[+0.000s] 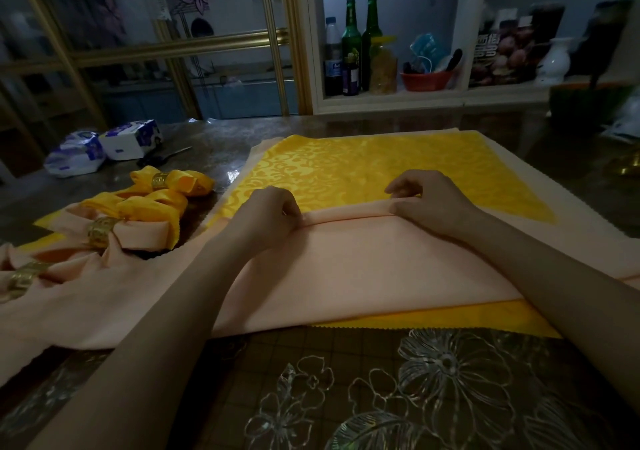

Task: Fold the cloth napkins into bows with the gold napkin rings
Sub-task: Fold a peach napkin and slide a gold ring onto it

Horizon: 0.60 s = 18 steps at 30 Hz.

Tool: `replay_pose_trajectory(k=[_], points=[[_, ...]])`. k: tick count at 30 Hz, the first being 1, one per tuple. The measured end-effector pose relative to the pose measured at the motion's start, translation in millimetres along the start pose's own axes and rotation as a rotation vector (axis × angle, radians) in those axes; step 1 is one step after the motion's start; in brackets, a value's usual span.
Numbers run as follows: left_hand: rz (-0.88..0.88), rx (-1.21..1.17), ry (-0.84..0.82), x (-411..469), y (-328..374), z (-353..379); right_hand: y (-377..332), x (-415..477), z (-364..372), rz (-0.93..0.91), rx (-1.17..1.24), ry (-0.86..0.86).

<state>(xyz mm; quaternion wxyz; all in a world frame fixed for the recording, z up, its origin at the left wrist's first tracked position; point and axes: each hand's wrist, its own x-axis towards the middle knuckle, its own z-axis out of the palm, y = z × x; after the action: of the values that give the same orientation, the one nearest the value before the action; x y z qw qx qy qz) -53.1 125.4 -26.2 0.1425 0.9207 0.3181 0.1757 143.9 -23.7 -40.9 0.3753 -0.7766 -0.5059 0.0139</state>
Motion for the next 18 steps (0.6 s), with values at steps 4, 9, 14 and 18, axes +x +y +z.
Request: replay_pose_trajectory(k=[4, 9, 14, 18], points=[[-0.02, -0.081, 0.073, -2.3, 0.9, 5.6, -3.8, -1.7, 4.4, -0.055, -0.177, 0.049], [0.05, 0.071, 0.098, -5.0, 6.1, 5.5, -8.9, -3.9, 8.2, -0.149, -0.446, 0.066], [-0.007, 0.172, -0.108, -4.6, 14.0, -2.4, -16.3, -4.8, 2.6, -0.091, -0.457, -0.068], [-0.041, 0.07, -0.101, -4.1, 15.1, -3.3, -15.3, -5.3, 3.9, -0.017, -0.351, -0.049]])
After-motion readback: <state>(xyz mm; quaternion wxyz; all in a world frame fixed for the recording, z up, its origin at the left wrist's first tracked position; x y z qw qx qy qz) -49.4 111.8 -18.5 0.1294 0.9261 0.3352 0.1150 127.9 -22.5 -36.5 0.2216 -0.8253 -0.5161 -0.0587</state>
